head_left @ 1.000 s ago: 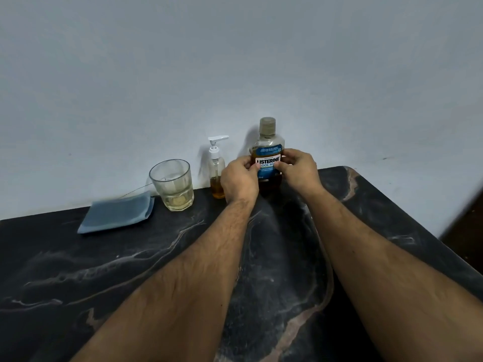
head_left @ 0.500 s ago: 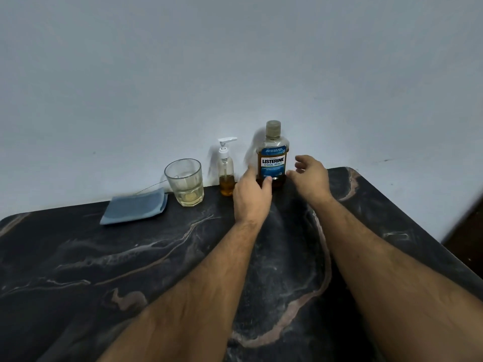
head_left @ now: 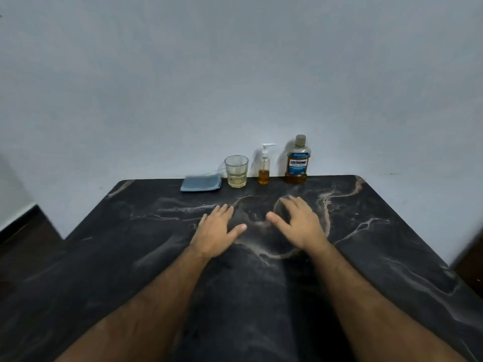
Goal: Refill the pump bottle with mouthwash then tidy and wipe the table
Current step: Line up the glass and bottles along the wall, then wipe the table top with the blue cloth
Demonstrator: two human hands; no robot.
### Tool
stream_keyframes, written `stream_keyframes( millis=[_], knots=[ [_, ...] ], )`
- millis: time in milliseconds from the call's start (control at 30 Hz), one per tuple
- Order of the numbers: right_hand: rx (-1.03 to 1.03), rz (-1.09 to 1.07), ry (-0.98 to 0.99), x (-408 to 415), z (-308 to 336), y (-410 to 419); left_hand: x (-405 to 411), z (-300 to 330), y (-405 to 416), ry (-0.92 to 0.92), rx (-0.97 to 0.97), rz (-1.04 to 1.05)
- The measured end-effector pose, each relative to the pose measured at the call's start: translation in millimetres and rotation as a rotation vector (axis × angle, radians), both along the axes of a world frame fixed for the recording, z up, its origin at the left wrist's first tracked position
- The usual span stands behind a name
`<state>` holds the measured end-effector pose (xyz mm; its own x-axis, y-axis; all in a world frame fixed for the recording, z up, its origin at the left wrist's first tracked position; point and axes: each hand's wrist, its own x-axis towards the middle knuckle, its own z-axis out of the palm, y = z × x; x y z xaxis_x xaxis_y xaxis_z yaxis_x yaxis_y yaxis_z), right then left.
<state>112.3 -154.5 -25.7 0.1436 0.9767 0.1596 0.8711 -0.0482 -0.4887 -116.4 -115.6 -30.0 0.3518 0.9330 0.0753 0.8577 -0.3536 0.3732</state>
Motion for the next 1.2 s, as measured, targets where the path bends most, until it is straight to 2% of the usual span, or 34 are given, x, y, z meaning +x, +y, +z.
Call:
stream_keyframes(
  millis=[267,633,933,1200],
  knots=[
    [-0.135,0.121,-0.252,-66,-7,-78,-71,-1,-77,0.183,-0.053,0.017],
    [-0.184,0.083,-0.317,-96,-32,-142,-116,-14,-138,0.212,-0.071,0.010],
    [-0.150,0.048,-0.338,-92,-37,-134,-130,-18,-133,0.186,-0.062,0.018],
    [-0.152,0.035,-0.317,-81,-37,-91,-123,-18,-87,0.151,-0.053,0.020]
  ],
)
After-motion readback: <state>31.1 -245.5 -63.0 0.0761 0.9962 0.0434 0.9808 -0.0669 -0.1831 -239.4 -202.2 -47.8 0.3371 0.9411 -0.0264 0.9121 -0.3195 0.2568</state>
